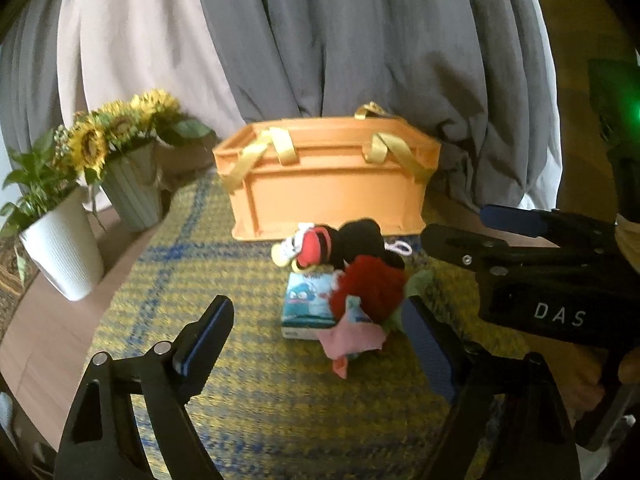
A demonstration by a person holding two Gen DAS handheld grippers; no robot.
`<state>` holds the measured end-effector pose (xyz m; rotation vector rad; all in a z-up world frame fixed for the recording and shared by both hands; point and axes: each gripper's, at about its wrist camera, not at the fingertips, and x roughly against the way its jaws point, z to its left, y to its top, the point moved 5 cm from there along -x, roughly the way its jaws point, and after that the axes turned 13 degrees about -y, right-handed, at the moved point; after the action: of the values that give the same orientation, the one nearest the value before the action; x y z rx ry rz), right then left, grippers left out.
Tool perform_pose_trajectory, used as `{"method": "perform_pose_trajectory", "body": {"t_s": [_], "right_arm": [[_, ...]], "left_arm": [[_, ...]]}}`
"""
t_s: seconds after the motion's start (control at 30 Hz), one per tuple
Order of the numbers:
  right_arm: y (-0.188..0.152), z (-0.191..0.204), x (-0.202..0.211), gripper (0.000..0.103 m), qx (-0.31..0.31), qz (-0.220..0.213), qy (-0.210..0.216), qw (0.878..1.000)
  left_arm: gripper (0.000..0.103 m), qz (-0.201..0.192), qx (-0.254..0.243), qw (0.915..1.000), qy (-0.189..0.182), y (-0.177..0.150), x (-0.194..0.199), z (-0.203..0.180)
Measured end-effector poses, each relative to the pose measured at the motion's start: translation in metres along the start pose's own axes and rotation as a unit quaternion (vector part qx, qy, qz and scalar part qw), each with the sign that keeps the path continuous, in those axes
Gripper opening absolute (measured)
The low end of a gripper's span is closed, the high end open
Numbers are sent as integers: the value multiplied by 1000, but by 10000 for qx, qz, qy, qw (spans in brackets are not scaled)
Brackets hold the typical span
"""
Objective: Organize soft objects
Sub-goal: 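Withdraw both open tools from the crate toward the remaining toy pile, then grasp the red fuzzy strawberry plush with right tool while left tool grasps pink cloth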
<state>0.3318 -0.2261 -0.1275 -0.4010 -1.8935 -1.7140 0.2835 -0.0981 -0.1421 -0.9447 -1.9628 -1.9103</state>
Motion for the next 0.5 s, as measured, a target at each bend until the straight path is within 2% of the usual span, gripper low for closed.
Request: {"method": "perform_pose_trajectory", "body": {"t_s": [0.3,0.47,0.5], "right_arm": [[-23,-1,-44,73,249,419,444,9978],[-31,0,-61,69,363,609,620,9956],[-32,0,-64,68,373,643,640,9952]], "left_arm": [[75,355,26,9993,-67,-18,-36,-4],[71,510,-1,9986,-99,-26,-51,-4],[68,535,-8,9985,-119,-27,-54,-4]]}}
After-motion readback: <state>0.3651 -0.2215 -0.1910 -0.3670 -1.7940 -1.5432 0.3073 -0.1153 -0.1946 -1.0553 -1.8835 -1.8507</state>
